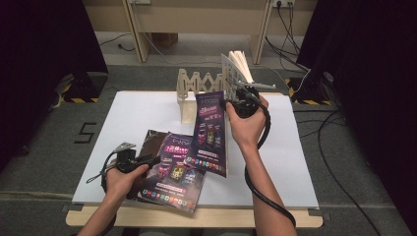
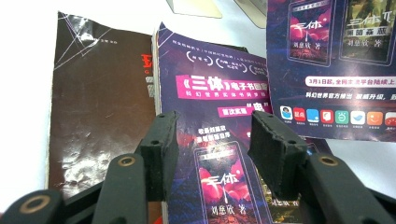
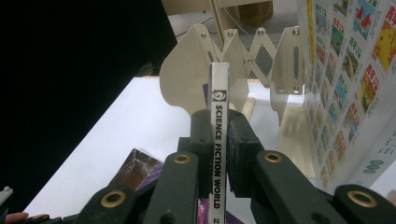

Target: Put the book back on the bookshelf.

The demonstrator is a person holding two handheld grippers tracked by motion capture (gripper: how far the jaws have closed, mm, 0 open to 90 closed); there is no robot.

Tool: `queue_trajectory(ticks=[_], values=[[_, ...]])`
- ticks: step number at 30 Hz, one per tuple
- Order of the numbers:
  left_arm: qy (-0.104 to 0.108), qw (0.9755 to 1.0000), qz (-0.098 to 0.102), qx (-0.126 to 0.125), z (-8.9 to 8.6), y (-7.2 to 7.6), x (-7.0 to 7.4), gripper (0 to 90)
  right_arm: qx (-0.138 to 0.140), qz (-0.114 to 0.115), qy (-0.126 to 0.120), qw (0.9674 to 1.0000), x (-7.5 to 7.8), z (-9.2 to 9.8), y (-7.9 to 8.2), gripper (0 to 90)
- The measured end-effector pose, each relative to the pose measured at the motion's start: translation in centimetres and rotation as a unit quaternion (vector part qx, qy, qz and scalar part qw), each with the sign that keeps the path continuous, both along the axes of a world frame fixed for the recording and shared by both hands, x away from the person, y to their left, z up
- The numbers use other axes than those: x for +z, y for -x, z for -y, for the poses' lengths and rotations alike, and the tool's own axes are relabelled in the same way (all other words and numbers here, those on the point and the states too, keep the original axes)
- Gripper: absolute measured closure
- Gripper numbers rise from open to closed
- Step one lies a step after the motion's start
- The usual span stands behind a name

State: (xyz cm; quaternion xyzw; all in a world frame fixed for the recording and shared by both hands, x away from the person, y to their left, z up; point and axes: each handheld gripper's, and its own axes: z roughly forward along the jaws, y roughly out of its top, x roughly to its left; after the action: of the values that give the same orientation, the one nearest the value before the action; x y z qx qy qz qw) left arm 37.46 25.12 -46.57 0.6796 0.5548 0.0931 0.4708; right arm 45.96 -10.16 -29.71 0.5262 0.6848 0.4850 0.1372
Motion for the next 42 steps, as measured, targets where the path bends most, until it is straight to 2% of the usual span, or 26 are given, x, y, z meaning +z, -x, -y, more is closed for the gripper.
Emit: queue_trajectory(ticks=[42], values=[[0.001, 1.0, 0.002, 0.003, -0.2, -0.1, 0.1, 51.0, -0.022, 0.011, 0.01, 0.9997, 1.1, -0.2, -1.2, 83.2]])
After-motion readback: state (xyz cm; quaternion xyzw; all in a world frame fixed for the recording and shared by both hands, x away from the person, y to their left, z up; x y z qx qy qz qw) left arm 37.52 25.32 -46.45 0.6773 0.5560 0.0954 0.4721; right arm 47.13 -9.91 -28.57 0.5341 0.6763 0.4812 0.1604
